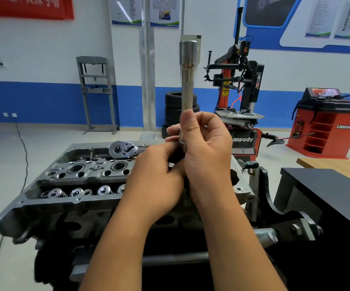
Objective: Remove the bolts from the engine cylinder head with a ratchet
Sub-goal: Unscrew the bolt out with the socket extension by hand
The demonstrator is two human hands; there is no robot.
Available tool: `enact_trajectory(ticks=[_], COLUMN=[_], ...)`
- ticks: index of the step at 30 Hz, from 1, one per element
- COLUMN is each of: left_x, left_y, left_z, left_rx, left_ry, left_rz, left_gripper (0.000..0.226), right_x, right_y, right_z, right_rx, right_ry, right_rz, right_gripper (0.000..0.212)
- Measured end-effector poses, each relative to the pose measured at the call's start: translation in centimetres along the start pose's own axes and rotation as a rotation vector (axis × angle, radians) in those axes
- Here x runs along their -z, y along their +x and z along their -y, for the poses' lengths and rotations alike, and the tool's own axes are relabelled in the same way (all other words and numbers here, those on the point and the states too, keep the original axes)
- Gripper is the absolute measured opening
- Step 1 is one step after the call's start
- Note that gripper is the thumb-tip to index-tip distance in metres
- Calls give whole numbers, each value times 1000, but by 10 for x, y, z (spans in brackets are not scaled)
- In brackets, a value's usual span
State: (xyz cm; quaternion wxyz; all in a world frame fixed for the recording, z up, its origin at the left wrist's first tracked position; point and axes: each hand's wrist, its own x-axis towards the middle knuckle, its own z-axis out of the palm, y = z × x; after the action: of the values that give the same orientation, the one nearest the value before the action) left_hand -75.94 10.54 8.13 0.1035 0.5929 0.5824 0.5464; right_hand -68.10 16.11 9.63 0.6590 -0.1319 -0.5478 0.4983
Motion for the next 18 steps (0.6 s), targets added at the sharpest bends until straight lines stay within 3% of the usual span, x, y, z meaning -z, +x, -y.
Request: enact_trajectory(ticks=[9,13,16,18], left_x=[-6,-2,-2,-4], left_y=[-2,-1,1,1], left_z=[-4,-1,1,3], left_rx=[21,-12,-17,-22], left_ry=[90,25,-13,22], left_rz=[-126,-38,-75,-126], left_gripper=[39,31,27,24], right_x=[0,1,-1,-1], right_y=[-1,0,0,0], right_z=[3,-1,-2,0], right_rx=[-16,16,12,14], right_ry=[4,-50,-91,-69], right_rz=[-26,-11,-5,-2], right_gripper=[26,22,31,26])
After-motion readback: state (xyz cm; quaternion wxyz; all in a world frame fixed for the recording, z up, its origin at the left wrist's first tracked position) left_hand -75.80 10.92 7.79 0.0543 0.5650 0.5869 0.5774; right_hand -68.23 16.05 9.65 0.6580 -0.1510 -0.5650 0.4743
